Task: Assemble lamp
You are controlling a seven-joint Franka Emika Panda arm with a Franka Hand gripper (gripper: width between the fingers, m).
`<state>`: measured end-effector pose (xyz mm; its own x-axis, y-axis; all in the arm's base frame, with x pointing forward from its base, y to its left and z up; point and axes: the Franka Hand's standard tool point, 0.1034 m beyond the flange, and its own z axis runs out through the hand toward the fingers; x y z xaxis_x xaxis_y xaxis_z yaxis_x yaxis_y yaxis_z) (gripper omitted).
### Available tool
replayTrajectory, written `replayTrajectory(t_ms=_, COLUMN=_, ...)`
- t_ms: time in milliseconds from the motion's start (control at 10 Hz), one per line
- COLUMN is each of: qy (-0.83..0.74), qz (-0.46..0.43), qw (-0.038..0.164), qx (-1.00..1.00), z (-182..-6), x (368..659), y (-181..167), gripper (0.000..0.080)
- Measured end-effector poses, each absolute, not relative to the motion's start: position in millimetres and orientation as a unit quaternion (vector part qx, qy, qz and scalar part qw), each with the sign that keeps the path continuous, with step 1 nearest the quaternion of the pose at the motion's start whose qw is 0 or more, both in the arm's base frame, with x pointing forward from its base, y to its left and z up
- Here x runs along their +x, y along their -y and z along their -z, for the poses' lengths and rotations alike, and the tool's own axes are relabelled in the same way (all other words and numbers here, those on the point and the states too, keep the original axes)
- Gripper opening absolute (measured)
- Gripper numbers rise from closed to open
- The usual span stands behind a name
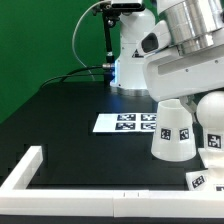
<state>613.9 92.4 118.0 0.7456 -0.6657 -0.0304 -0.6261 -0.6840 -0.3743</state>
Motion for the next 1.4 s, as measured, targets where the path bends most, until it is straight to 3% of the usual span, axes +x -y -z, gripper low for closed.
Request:
replayTrajectory(t_ms=300, qy=-0.501, qz=0.019, qw=0.216, qx=-0.838, z=-121.0, x=615, y=-98, gripper=0.0574)
replayTrajectory(t_ms=600, qy=-0.525, qz=0.012, qw=0.22, qx=-0.822, z=-122.6, x=616, y=-102, gripper=0.0574)
replayTrajectory(t_ms=700, qy=-0.512, qz=0.016, qw=0.22, qx=-0.83, z=-122.5, x=616, y=-102, gripper=0.0636)
replayTrajectory(t_ms=800, qy=-0.461, qz=0.02, qw=0.212, qx=-0.861, z=-122.1, x=614, y=-101, gripper=0.0686)
replayTrajectory(t_ms=1100, qy=-0.226, qz=0.026, qw=0.159, qx=-0.961, z=-131.2, x=606, y=-97, gripper=0.0697)
replayTrajectory(t_ms=1400, qy=-0.114, qz=0.067, qw=0.149, qx=-0.98, z=-127.1, x=606, y=-88, gripper=0.0699)
